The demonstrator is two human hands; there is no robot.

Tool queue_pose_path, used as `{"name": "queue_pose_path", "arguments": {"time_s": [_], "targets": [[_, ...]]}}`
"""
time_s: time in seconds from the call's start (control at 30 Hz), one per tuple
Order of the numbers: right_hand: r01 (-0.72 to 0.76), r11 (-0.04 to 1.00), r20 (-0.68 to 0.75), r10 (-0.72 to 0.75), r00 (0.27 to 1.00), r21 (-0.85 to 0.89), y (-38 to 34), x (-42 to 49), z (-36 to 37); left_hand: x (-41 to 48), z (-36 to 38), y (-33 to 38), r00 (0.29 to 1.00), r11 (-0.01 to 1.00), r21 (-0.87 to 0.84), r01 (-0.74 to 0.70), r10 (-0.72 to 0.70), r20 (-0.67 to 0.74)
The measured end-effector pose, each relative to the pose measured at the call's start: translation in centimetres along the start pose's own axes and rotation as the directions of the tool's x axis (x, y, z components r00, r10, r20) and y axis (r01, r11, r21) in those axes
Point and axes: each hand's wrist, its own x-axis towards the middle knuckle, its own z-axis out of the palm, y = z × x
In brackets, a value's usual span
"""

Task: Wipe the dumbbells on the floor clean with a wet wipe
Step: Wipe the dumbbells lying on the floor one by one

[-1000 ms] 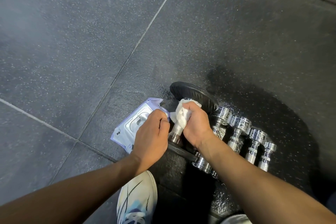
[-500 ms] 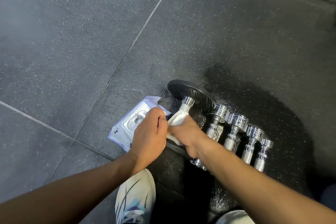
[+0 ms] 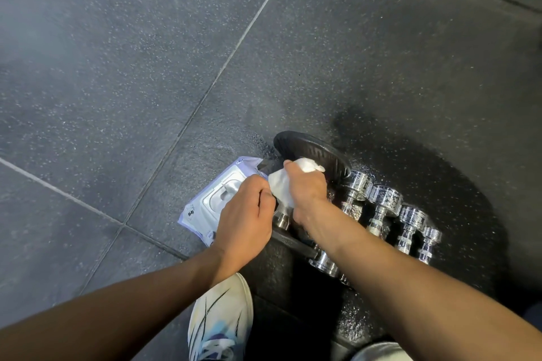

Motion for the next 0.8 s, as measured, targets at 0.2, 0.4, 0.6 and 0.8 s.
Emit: {"name": "queue_pose_path", "arguments": {"time_s": [0.2, 0.4, 0.6, 0.8], "targets": [[0.012, 0.982, -0.034, -0.019, 0.999, -0.188, 0.5, 0.1, 0.3, 0.0, -0.1, 0.0, 1.0, 1.0, 0.003, 0.003, -0.003, 0.002], [-0.193, 0.947, 0.418, 0.071, 0.906, 0.257, -1.2, 0.2, -2.9, 0.0, 0.1, 0.0, 1.0, 1.0, 0.004, -0.016, 0.016, -0.005], [-0.056, 0.992, 0.19, 0.034, 0.981, 0.109, -0.2, 0.2, -1.2, 0.1, 0.1, 0.0, 1.0, 1.0, 0.006, 0.008, -0.008, -0.015], [0.007, 0.988, 0.09, 0.007, 0.996, -0.155, 2.8, -1.3, -0.2, -0.1, 0.5, 0.1, 1.0, 0.999, 0.037, -0.015, 0.015, -0.011]]}}
